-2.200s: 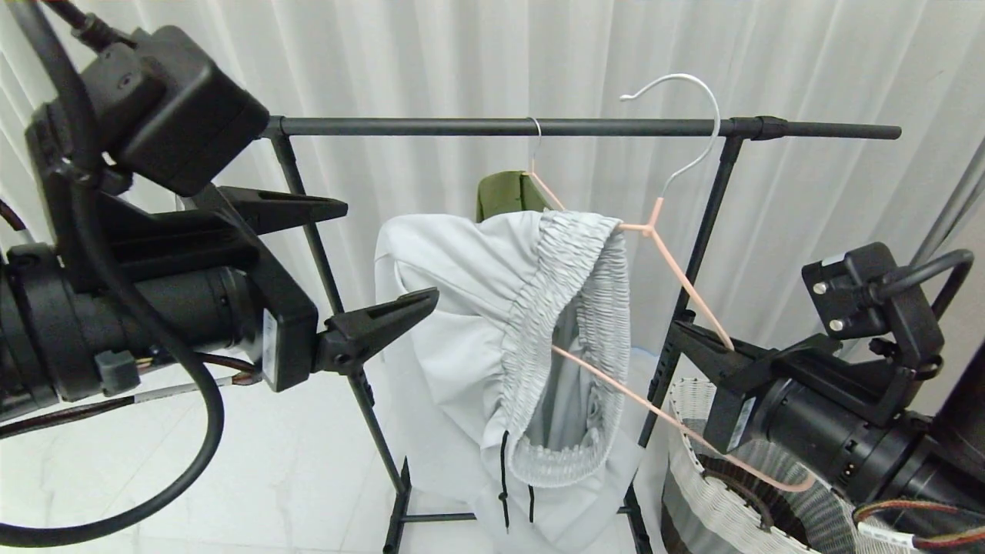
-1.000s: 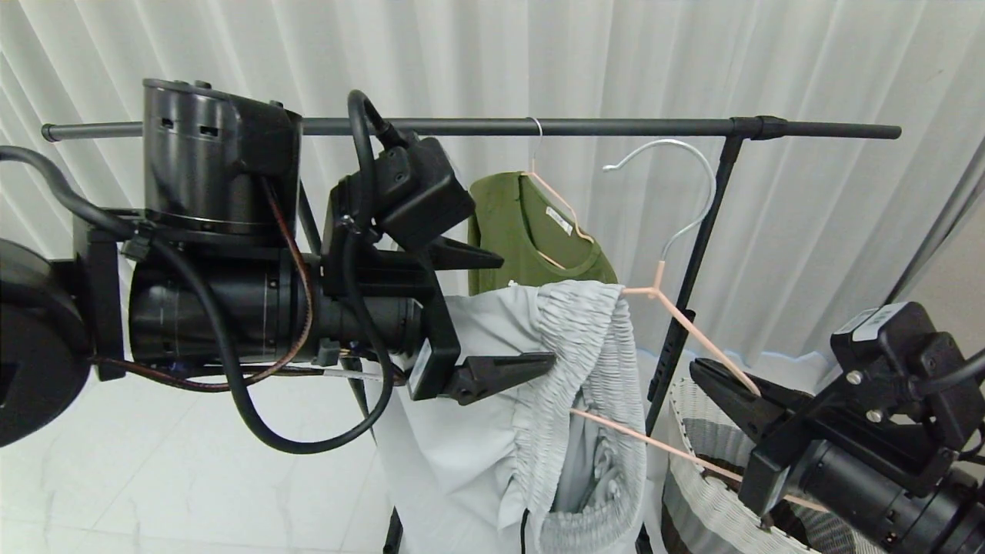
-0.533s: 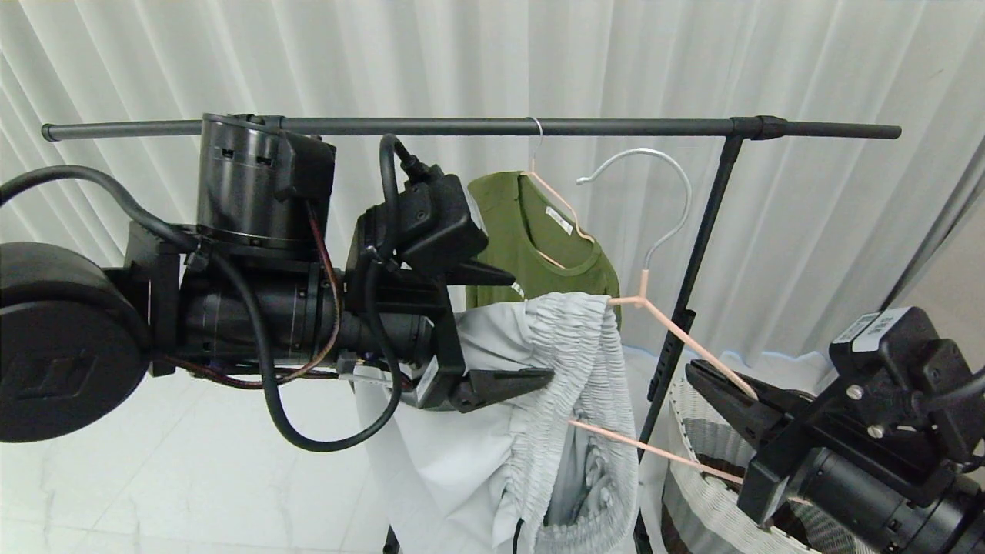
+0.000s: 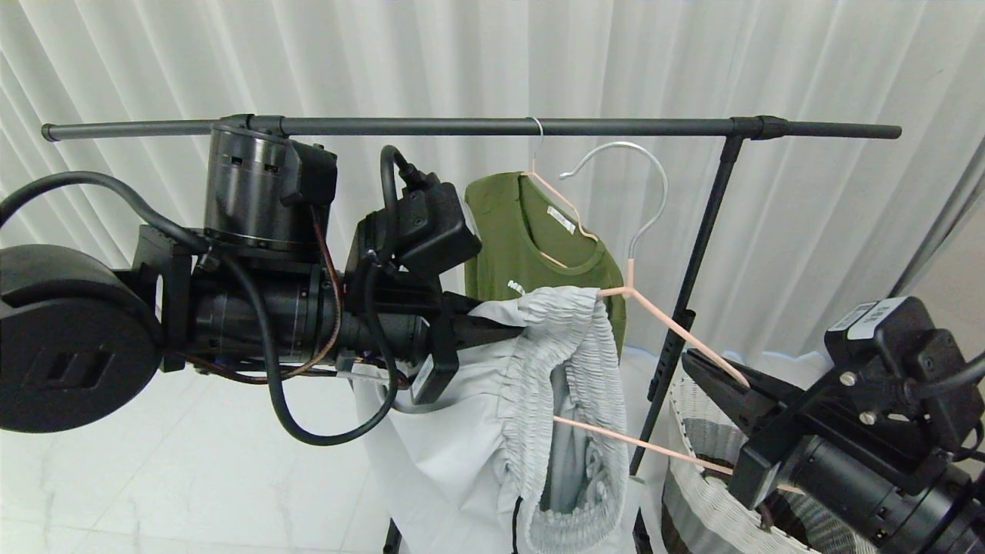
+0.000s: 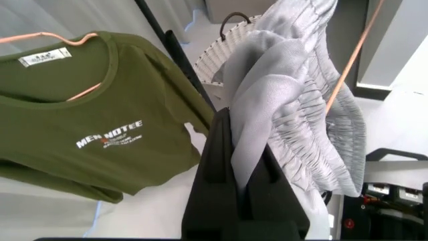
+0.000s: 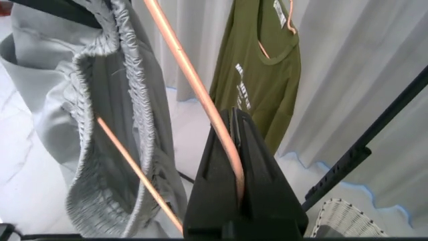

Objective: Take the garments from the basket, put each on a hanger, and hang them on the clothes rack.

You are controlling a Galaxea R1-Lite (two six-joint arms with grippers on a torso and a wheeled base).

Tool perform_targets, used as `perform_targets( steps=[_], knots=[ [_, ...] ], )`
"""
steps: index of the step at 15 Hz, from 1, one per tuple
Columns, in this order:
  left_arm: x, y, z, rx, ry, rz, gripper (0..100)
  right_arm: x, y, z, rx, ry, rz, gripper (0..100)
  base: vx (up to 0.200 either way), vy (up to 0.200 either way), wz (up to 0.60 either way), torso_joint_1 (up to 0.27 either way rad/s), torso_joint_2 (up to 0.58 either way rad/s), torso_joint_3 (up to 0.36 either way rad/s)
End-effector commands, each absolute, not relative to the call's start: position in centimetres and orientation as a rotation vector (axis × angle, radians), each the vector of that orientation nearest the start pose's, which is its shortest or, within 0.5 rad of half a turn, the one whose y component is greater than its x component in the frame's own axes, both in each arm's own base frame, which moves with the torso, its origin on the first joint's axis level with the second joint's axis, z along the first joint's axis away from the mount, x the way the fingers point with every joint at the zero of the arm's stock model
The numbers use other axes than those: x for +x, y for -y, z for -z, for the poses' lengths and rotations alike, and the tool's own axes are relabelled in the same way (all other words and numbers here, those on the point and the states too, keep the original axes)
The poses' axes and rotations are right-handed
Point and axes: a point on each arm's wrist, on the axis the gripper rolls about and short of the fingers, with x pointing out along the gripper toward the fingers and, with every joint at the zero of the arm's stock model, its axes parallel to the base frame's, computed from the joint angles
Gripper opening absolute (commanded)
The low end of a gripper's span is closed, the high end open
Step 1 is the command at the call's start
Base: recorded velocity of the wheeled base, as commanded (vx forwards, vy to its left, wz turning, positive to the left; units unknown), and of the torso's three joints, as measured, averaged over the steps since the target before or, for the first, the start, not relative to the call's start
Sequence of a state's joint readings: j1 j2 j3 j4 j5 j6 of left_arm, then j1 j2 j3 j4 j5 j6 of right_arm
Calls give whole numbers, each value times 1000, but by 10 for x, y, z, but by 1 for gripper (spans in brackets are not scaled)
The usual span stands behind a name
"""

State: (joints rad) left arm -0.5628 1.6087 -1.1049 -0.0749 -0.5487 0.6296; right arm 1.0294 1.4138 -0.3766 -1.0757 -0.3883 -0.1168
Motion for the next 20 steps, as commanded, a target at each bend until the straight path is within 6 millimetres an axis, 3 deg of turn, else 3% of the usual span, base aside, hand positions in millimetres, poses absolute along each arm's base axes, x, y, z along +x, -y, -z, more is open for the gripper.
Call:
perform_targets(
  steps=[1,2,8,12,16,20],
  knots=[
    [241,165,-239,559,-97,1193,0,115,-175,-187,-91,62,-640,0,0,0,0,0,0,0],
    [241,165,-239,562,-97,1191,0,115,-175,-187,-93,63,-640,100,0,0,0,0,0,0],
    [242,162,-243,581,-59,1128,0,115,-173,-187,-91,65,-636,100,0,0,0,0,0,0],
    [245,160,-234,605,18,1004,0,117,-170,-191,-86,77,-618,100,0,0,0,0,0,0],
    [248,159,-235,600,-17,856,0,118,-165,-195,-81,95,-604,100,0,0,0,0,0,0],
    [247,164,-260,433,-20,752,0,117,-166,-199,-76,108,-615,100,0,0,0,0,0,0]
  ],
)
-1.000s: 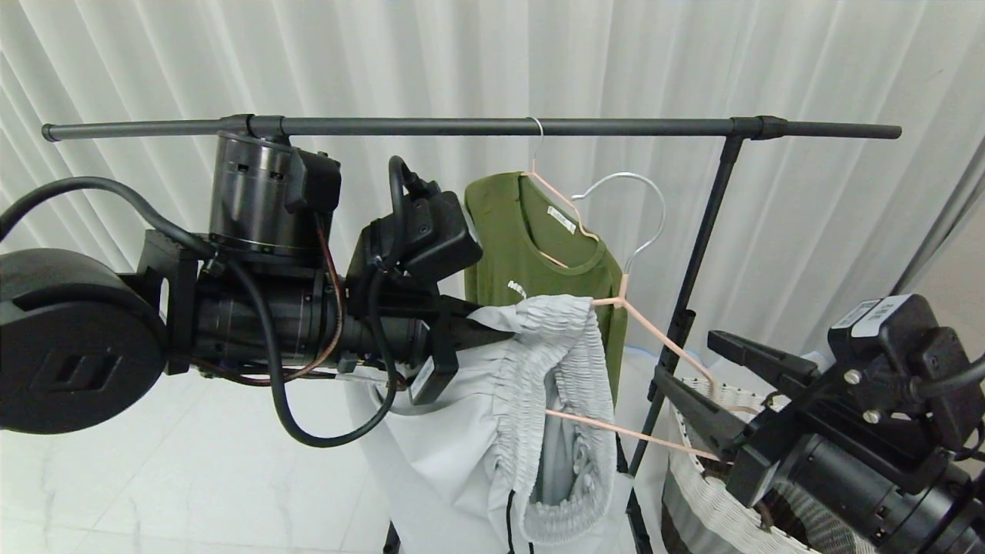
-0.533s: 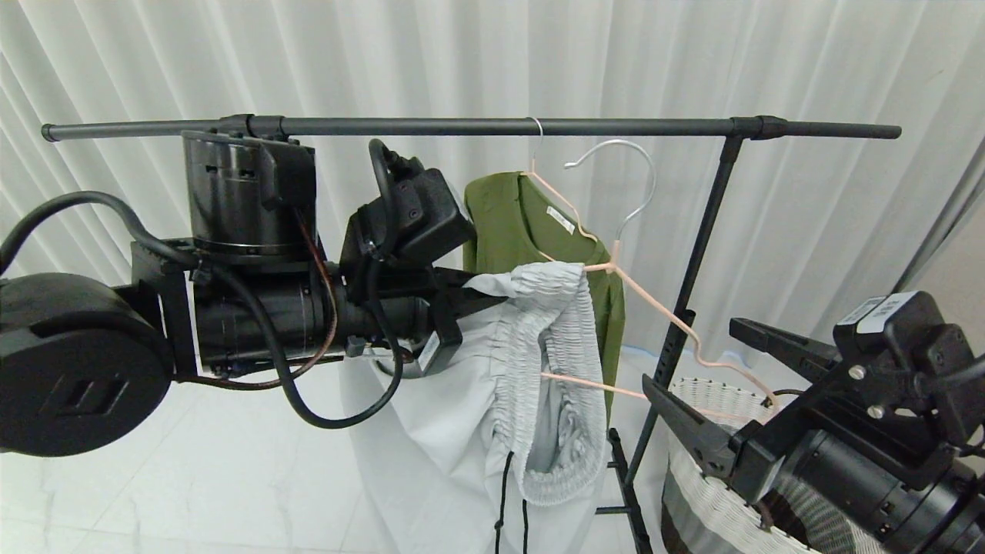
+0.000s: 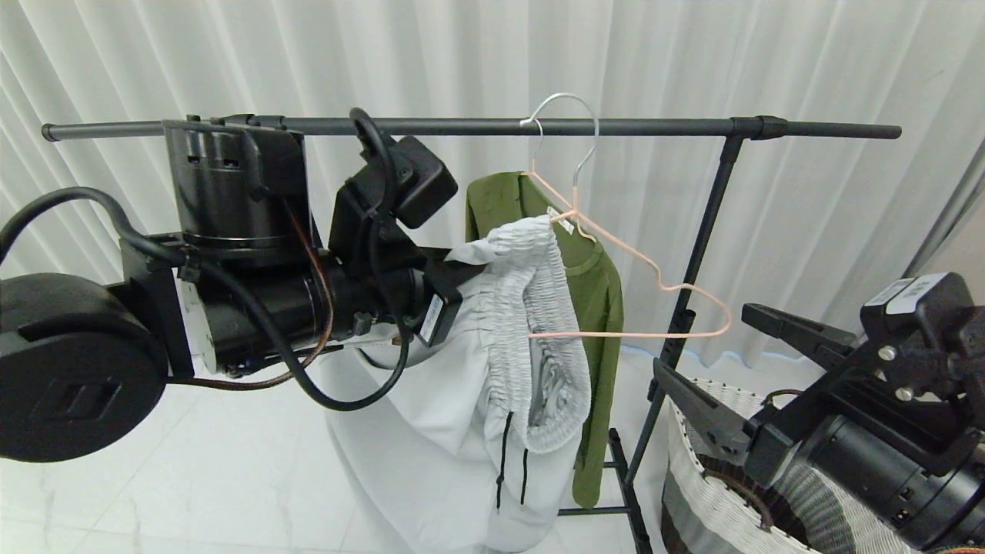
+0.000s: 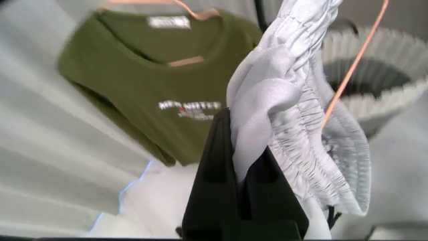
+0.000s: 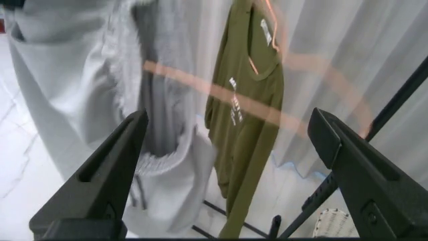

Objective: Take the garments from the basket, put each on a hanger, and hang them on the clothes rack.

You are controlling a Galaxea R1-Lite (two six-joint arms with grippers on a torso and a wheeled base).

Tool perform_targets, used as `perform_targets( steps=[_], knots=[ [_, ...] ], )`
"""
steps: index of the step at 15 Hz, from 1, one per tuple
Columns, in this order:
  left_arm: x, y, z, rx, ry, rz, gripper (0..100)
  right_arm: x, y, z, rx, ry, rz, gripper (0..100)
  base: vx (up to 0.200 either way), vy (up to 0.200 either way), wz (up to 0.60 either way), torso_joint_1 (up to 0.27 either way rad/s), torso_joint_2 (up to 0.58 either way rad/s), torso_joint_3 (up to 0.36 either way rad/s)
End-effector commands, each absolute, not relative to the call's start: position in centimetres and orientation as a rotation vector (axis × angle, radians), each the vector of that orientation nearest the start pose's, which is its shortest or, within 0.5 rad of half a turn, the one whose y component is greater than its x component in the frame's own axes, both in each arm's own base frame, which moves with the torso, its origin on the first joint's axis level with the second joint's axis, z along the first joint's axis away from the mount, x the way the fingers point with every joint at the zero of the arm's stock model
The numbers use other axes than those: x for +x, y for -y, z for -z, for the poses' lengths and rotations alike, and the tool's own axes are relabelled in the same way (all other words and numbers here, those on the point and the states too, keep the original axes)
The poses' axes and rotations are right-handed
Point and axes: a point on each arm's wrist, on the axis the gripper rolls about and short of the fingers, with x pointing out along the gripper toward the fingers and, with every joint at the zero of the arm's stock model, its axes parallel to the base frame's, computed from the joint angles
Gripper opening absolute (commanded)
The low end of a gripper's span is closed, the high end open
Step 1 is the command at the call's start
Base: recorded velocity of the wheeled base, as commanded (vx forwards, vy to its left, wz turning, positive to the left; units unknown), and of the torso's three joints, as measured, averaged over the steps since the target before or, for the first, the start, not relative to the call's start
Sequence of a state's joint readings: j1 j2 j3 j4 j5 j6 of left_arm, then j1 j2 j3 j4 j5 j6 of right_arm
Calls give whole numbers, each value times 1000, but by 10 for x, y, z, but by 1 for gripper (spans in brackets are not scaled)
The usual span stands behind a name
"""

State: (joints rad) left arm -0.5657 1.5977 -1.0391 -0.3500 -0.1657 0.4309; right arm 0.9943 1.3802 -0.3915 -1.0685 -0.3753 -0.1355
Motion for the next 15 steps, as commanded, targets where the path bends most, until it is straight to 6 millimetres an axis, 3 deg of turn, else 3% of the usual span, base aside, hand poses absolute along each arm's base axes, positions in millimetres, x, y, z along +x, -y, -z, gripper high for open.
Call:
perform_targets(
  steps=[1,4,6,10,15],
  knots=[
    [246,165,-266,405,-12,738,0,117,-169,-201,-70,105,-628,100,0,0,0,0,0,0],
    [240,161,-275,387,14,721,0,116,-175,-198,-46,35,-690,100,0,0,0,0,0,0],
    [234,163,-277,383,23,735,0,118,-180,-185,-33,-72,-695,100,0,0,0,0,0,0],
    [224,172,-281,334,16,735,0,142,-206,-170,66,-187,-653,100,0,0,0,0,0,0],
    [217,170,-287,327,38,735,0,167,-203,-150,95,-264,-554,100,0,0,0,0,0,0]
  ],
)
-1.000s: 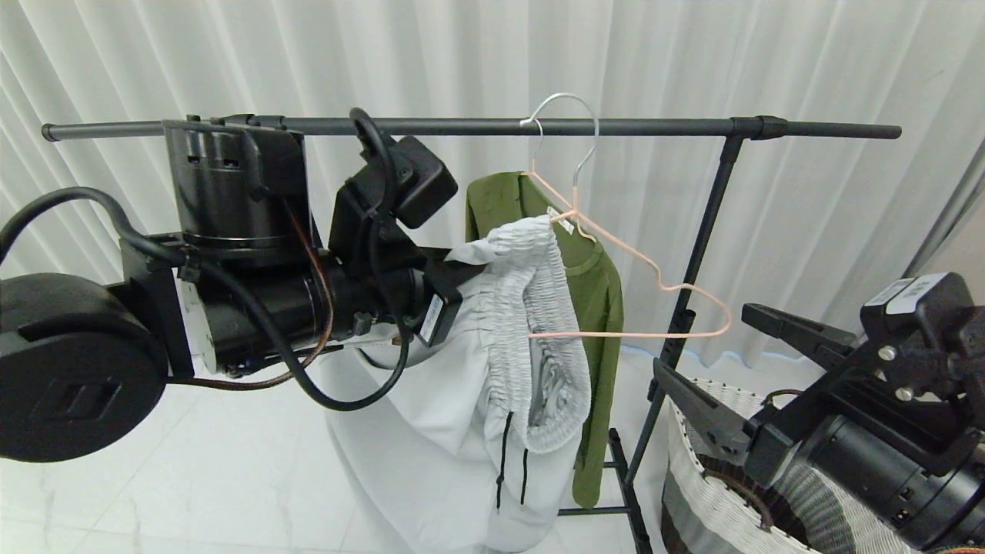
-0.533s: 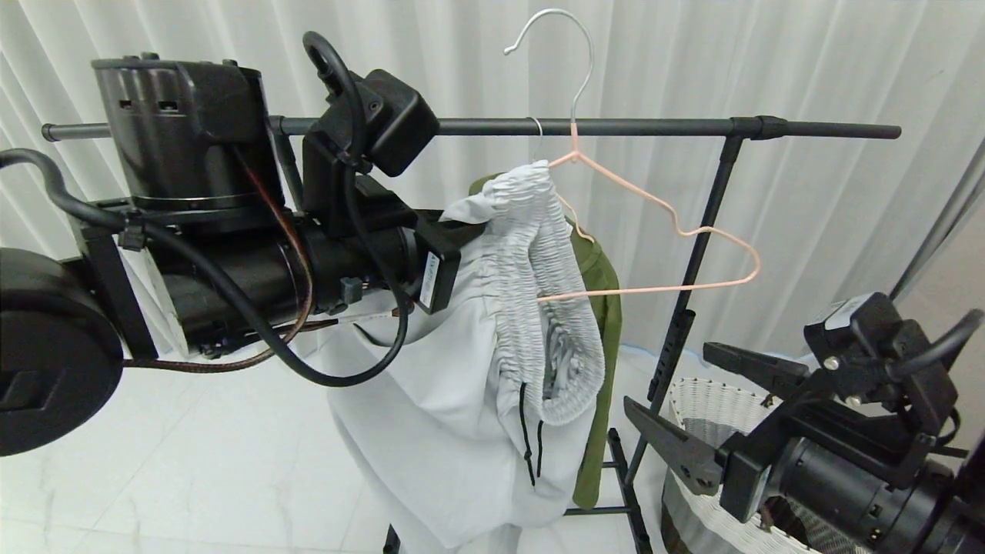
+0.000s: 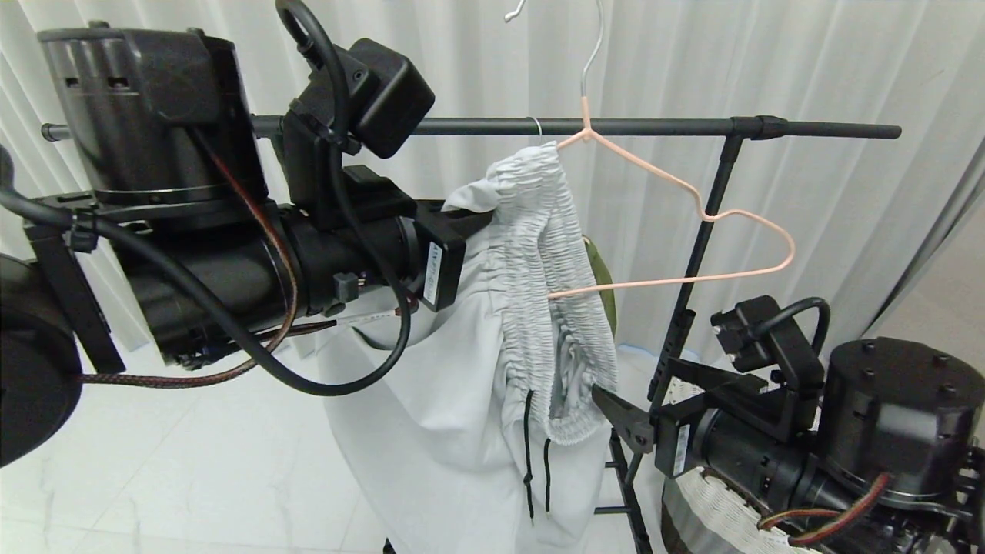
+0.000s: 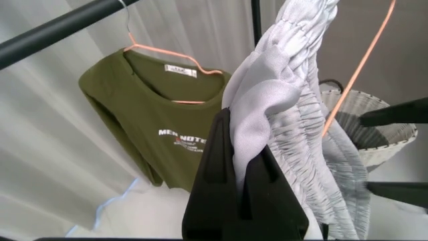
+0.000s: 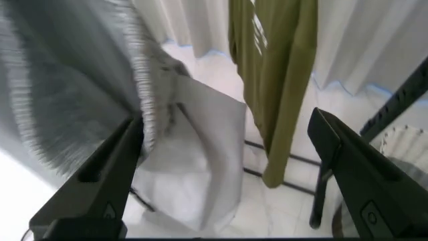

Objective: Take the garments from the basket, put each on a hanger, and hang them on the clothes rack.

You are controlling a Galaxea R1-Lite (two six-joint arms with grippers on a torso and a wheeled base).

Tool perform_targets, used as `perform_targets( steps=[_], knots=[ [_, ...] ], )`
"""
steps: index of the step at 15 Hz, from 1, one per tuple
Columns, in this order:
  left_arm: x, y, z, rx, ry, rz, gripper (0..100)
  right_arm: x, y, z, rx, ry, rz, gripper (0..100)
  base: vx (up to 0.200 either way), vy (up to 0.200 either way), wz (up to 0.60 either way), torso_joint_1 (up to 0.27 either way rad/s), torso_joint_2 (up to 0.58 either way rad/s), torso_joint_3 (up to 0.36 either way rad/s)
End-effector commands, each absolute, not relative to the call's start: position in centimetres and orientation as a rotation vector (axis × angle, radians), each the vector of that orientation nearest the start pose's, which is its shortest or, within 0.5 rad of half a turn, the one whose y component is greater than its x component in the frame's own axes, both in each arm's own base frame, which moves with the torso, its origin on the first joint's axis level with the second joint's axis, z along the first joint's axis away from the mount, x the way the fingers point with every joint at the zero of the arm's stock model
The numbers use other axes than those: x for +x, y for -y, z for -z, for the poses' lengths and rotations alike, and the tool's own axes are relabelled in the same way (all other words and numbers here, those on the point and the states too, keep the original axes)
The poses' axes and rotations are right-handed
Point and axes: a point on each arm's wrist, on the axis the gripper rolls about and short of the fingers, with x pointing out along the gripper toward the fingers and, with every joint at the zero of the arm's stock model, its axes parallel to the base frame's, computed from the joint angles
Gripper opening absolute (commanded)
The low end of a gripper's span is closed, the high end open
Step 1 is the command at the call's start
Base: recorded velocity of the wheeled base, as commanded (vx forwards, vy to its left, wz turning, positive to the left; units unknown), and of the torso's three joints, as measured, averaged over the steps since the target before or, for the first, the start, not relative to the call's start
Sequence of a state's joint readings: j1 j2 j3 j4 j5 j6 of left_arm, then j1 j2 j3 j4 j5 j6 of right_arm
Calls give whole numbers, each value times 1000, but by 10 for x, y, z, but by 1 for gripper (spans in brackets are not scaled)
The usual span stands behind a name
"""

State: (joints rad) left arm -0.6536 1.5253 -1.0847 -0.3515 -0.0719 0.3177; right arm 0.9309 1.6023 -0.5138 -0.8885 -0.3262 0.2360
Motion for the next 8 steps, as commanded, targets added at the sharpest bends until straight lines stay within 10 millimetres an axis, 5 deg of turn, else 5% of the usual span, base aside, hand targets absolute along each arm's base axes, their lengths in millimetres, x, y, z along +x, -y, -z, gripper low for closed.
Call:
perform_targets(
  steps=[1,4,5,8],
  knots=[
    [217,169,-288,326,41,736,0,170,-204,-147,100,-274,-544,100,0,0,0,0,0,0],
    [215,171,-287,326,42,747,0,173,-206,-143,96,-286,-530,100,0,0,0,0,0,0],
    [215,171,-288,326,43,748,0,173,-206,-142,97,-289,-526,0,0,0,0,0,0,0],
    [218,170,-281,337,20,738,0,181,-198,-143,99,-283,-483,0,0,0,0,0,0,0]
  ],
)
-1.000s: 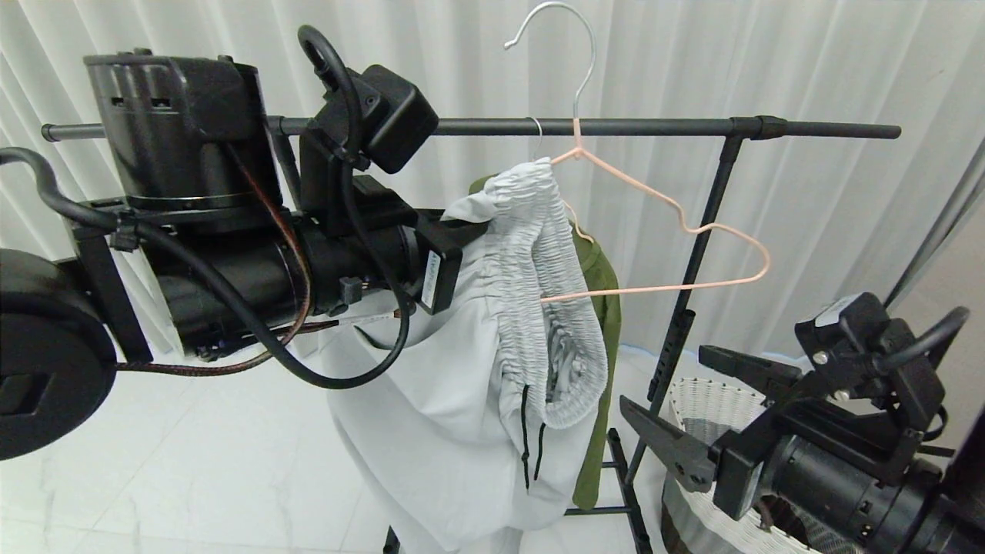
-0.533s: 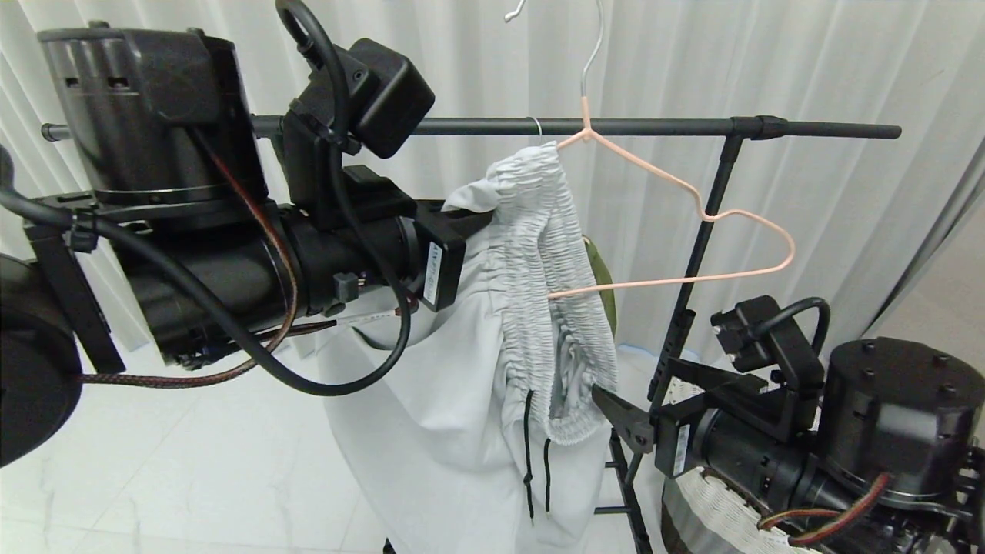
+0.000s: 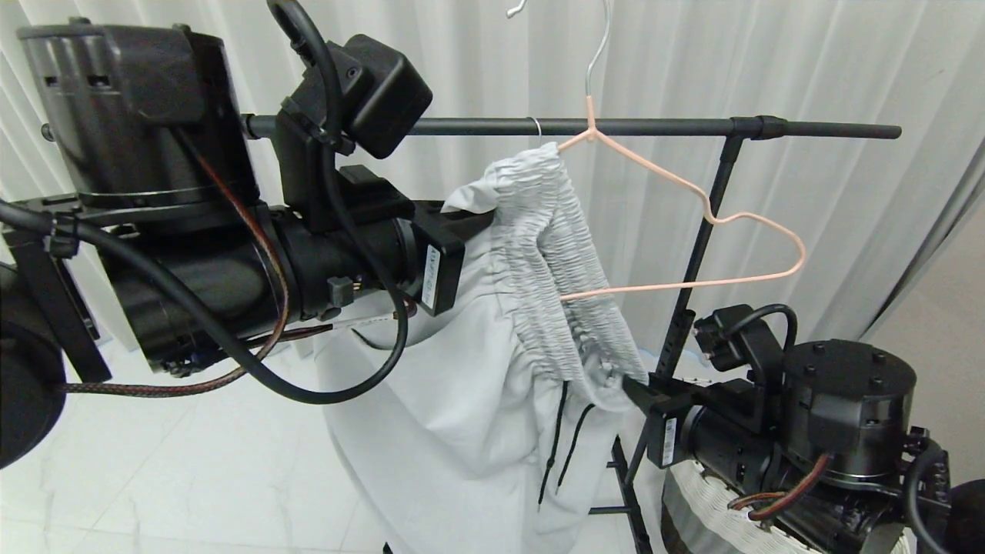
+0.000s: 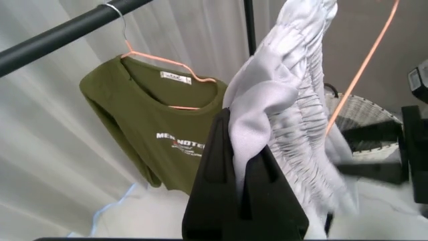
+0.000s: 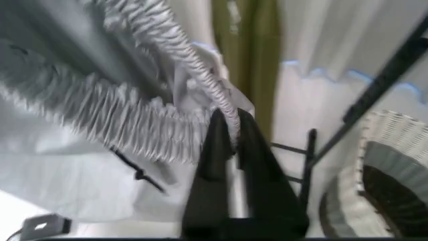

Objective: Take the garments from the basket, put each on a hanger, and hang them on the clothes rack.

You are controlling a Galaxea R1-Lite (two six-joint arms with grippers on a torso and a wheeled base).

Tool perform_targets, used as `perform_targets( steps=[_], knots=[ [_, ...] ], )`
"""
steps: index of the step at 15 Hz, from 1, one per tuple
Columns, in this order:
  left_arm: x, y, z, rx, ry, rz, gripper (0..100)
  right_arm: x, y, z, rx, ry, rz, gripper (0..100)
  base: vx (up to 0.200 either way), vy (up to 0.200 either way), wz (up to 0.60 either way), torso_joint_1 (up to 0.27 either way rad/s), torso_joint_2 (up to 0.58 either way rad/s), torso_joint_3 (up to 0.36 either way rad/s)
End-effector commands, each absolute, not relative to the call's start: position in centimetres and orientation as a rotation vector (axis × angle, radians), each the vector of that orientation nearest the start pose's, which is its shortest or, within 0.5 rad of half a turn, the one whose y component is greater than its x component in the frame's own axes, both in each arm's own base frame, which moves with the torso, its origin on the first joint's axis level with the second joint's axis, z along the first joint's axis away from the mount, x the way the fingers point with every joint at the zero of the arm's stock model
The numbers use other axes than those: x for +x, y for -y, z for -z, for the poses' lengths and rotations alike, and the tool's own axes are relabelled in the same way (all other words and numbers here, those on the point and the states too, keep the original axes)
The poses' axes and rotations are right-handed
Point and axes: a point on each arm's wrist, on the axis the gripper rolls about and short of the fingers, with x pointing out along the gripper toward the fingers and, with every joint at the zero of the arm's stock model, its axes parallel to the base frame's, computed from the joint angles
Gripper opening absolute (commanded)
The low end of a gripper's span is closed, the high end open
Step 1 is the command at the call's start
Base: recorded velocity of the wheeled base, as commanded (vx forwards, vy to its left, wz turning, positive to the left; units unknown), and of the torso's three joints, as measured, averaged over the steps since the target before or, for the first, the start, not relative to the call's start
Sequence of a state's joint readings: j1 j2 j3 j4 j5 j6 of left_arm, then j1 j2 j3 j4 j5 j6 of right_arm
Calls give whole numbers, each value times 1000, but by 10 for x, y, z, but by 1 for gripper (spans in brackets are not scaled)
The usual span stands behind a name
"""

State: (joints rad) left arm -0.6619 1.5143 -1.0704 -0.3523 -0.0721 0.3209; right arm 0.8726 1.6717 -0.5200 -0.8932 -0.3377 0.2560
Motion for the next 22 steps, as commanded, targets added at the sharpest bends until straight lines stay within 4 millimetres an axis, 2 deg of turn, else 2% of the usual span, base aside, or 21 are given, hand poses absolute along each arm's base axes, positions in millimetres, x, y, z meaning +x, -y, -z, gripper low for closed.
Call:
perform_targets(
  steps=[1,5,10,13,18,21,22],
  knots=[
    [218,168,-278,340,12,731,0,185,-194,-143,98,-280,-461,0,0,0,0,0,0,0],
    [219,159,-263,357,41,699,0,208,-166,-148,111,-242,-324,0,0,0,0,0,0,0],
    [222,142,-251,437,79,643,0,222,-147,-152,110,-199,-243,0,0,0,0,0,0,0],
    [209,132,-239,480,59,650,0,223,-147,-152,111,-197,-241,0,0,0,0,0,0,0],
    [210,102,-222,570,17,609,0,222,-148,-152,97,-196,-249,0,0,0,0,0,0,0],
    [211,101,-215,638,8,613,0,218,-151,-156,67,-180,-285,0,0,0,0,0,0,0],
    [217,104,-207,673,-19,615,0,212,-154,-161,48,-164,-347,0,0,0,0,0,0,0]
  ],
)
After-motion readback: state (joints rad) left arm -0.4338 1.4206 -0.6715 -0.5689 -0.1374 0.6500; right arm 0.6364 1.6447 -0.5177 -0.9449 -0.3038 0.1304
